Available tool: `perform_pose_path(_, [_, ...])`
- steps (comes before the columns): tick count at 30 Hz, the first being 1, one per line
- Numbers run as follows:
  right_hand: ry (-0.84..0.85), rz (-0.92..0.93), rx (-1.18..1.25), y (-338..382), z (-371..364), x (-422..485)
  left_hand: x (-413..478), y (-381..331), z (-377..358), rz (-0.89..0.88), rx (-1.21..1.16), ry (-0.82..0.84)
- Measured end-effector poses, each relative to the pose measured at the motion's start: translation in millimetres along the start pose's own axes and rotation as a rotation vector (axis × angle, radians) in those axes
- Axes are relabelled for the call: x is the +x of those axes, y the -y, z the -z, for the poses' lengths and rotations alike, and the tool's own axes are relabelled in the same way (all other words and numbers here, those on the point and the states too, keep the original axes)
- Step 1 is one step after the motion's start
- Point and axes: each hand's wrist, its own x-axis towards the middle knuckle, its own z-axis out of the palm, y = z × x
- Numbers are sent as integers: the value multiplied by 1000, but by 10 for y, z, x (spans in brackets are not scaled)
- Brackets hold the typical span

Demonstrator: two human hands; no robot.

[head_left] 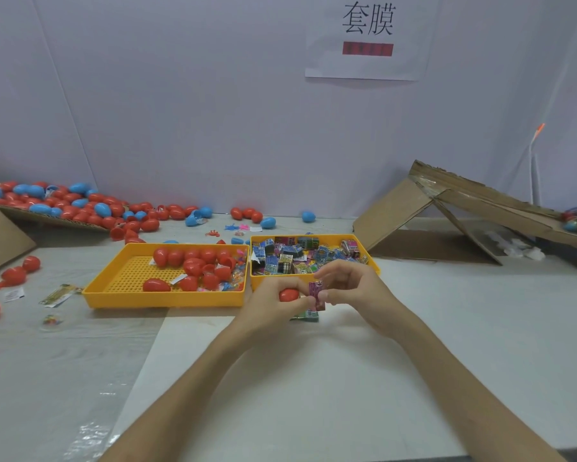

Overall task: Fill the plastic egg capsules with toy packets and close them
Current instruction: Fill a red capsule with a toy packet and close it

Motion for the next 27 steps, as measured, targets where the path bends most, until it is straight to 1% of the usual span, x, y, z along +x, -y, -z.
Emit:
perform_pose_path(4, [-10, 21, -10, -16, 6, 7, 11, 23, -3, -40, -37, -26])
perform_pose_path(6, [-47, 40, -15, -31, 8, 16, 14, 27, -8, -70, -75, -48])
perform_pose_path(9, [-99, 60, -6, -39, 3, 19, 28, 53, -15, -57, -57, -118])
perform_pose_path(13, [-24, 44, -28, -23, -42, -1, 36, 90, -14, -96, -29, -190])
perform_pose_path(16, [19, 15, -39, -16, -87, -10, 19, 93, -24, -125, -23, -185])
perform_pose_path(20, [31, -2, -10, -28, -122, -14, -11, 90, -55, -166, 53, -132])
perform_pose_path(24, [-35, 4, -12, -33, -95, -2, -19, 72, -56, -140, -3, -61])
perform_pose_path(27, [-84, -10, 9, -28, -72, 7, -10, 52, -51, -143, -20, -72])
